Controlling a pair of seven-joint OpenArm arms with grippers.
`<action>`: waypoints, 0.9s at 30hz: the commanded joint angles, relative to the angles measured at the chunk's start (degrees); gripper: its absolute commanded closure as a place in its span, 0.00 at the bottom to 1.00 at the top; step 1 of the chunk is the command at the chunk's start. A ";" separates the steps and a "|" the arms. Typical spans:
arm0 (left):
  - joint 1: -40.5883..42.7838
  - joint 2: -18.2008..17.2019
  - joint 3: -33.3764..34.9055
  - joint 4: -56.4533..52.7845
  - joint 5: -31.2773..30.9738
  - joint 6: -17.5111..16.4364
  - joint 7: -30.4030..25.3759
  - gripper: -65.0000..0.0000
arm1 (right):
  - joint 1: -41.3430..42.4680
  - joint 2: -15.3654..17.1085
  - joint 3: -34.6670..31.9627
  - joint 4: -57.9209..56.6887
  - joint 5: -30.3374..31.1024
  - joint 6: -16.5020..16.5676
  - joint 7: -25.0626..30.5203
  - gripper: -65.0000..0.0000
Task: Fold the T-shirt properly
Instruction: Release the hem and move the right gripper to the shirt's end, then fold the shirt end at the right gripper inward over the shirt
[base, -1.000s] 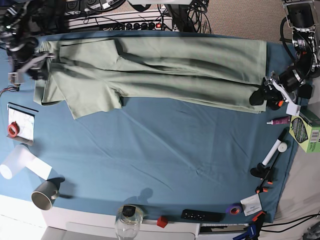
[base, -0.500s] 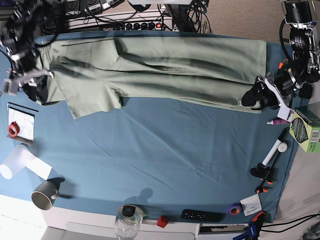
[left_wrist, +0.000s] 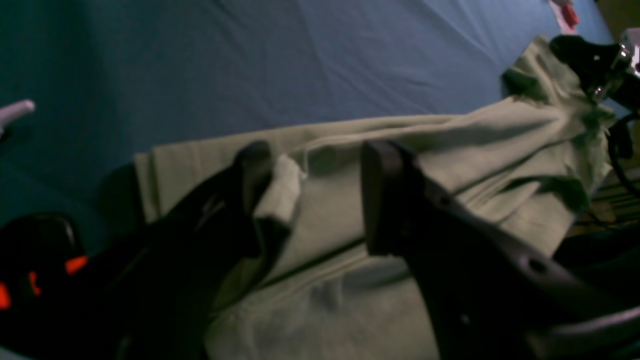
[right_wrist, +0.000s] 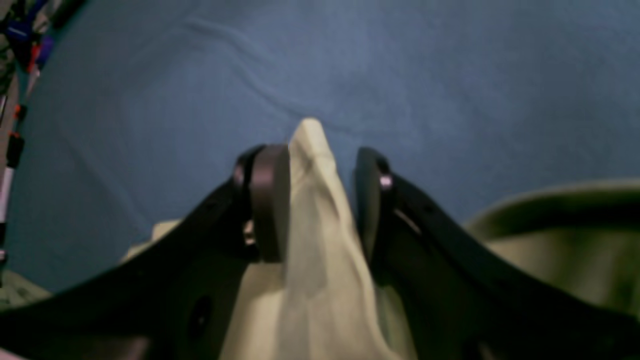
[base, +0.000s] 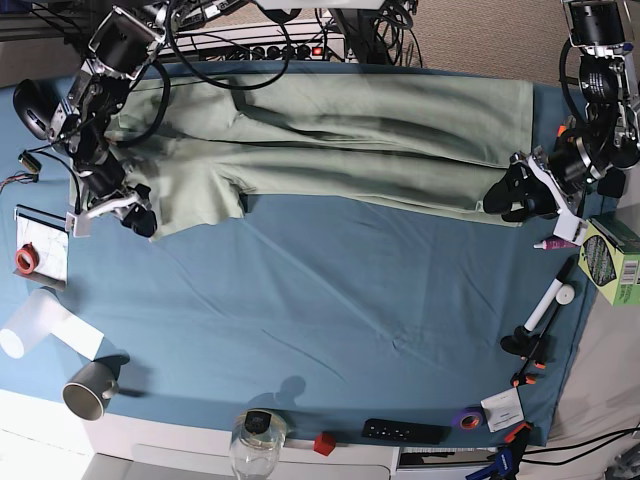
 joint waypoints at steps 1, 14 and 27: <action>-0.63 -1.07 -0.44 0.98 -1.49 -0.52 -1.22 0.54 | 0.92 0.81 0.09 0.66 0.55 0.37 0.11 0.70; -0.15 -1.07 -0.44 0.98 -1.49 -0.52 -1.27 0.54 | -2.56 0.22 0.09 14.73 18.91 5.46 -14.14 1.00; 0.15 -0.87 -0.44 0.98 -1.49 -0.52 -1.66 0.54 | -23.21 -5.92 0.02 40.11 23.67 5.46 -14.62 1.00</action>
